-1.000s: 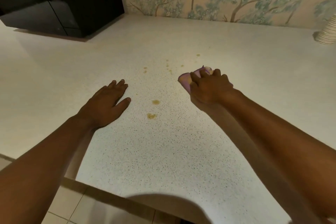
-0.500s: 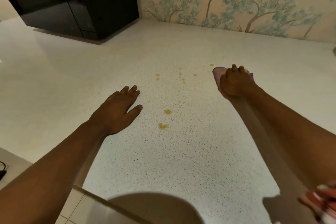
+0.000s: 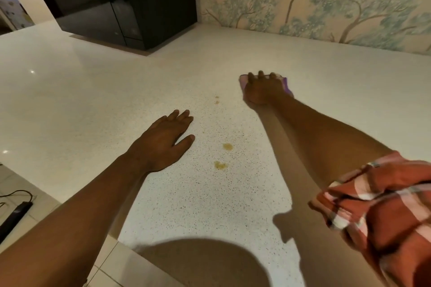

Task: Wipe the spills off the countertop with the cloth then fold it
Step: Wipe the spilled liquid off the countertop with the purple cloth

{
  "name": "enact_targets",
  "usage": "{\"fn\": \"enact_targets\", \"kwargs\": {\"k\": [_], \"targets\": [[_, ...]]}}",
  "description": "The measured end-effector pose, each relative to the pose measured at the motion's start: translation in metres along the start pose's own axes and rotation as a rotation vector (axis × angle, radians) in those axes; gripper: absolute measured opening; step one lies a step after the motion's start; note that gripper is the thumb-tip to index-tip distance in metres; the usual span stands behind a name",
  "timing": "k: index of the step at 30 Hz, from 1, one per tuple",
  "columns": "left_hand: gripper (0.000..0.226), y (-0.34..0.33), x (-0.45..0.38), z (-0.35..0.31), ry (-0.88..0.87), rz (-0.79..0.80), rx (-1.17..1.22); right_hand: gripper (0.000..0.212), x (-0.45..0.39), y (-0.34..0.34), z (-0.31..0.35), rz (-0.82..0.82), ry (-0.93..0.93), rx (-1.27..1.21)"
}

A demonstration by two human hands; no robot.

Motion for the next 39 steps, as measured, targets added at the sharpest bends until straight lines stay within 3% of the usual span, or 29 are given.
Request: {"fn": "enact_targets", "kwargs": {"k": [4, 11, 24, 28, 31, 35, 39], "targets": [[0.062, 0.002, 0.001, -0.001, 0.001, -0.009, -0.008, 0.055, 0.031, -0.001, 0.069, -0.081, 0.180, 0.051], [0.061, 0.004, 0.001, -0.004, 0.005, -0.014, -0.005, 0.055, 0.075, -0.021, 0.106, 0.016, 0.365, -0.065], [0.054, 0.005, 0.001, -0.006, -0.009, -0.015, 0.015, 0.062, 0.185, -0.030, 0.098, 0.044, 0.366, -0.055], [0.056, 0.004, 0.000, -0.005, -0.009, -0.004, 0.001, 0.057, 0.186, -0.020, 0.070, 0.007, 0.223, -0.006], [0.058, 0.004, -0.001, -0.006, -0.010, 0.001, -0.017, 0.055, 0.187, -0.017, 0.086, 0.031, 0.122, -0.038], [0.058, 0.004, -0.002, -0.008, -0.018, 0.007, -0.035, 0.057, 0.221, -0.022, 0.124, 0.034, 0.162, -0.072], [0.058, 0.005, 0.000, -0.007, -0.027, 0.008, -0.055, 0.063, 0.274, -0.026, 0.118, -0.020, 0.174, -0.053]]}}
Point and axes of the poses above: each hand's wrist, its own x-axis away from the middle knuckle, its own y-axis out of the back of the hand, z = x × y, the point moved 7 cm from there along -x, towards the middle knuckle, and after that the axes turned 3 degrees about -z, right-handed, at the moved point
